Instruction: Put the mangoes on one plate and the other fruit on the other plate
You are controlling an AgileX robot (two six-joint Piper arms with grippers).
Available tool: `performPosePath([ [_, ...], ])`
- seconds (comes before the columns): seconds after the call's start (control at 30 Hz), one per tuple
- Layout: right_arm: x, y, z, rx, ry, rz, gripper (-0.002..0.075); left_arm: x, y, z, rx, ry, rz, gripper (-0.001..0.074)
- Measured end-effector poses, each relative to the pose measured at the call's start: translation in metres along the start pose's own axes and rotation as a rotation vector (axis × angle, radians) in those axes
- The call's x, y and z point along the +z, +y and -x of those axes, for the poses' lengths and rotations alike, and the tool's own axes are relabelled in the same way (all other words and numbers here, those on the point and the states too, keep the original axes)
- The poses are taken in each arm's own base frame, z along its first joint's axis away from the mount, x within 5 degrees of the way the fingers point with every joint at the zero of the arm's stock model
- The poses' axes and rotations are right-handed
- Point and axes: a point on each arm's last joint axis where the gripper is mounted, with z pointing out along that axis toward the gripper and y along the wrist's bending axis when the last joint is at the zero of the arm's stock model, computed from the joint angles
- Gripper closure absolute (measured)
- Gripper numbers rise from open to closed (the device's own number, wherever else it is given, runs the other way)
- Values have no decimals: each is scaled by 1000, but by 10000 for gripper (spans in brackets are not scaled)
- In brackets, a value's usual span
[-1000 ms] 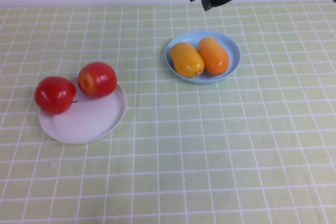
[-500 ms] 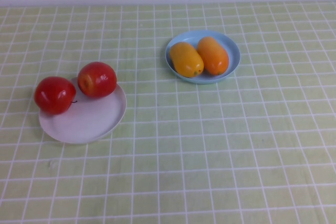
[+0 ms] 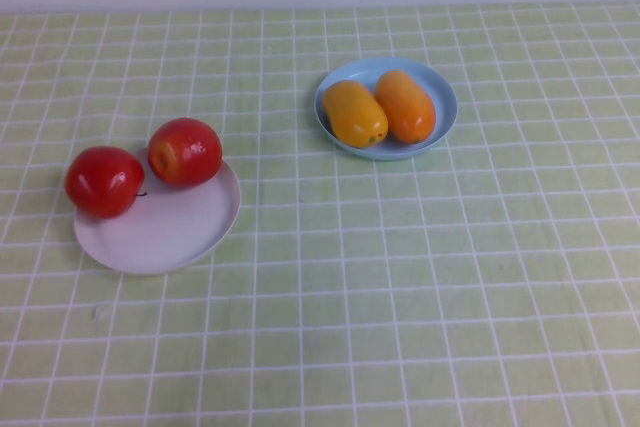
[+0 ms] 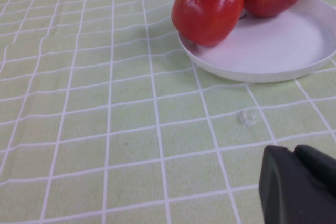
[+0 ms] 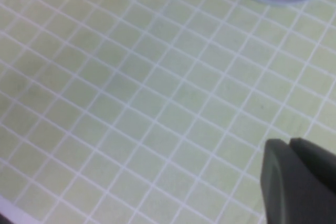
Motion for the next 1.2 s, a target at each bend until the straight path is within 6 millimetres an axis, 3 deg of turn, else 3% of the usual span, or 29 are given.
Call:
performPosePath([
  [0.2,21,-8,-55,100,7,-66,741,0,0,0,0,0,0,731],
  [0.37,68,-25,-105,145,-133,-153,741,0,0,0,0,0,0,731],
  [0.5,98,-50,-157,241,-298,-284,741,0,0,0,0,0,0,731],
  [0.7,109,-61,-219,319,-504,-458,741,0,0,0,0,0,0,731],
  [1.03,106,-45,-258,284,-684,-485,741,0,0,0,0,0,0,731],
  [1.2,107,-44,-264,281,-709,-491,741,0,0,0,0,0,0,731],
])
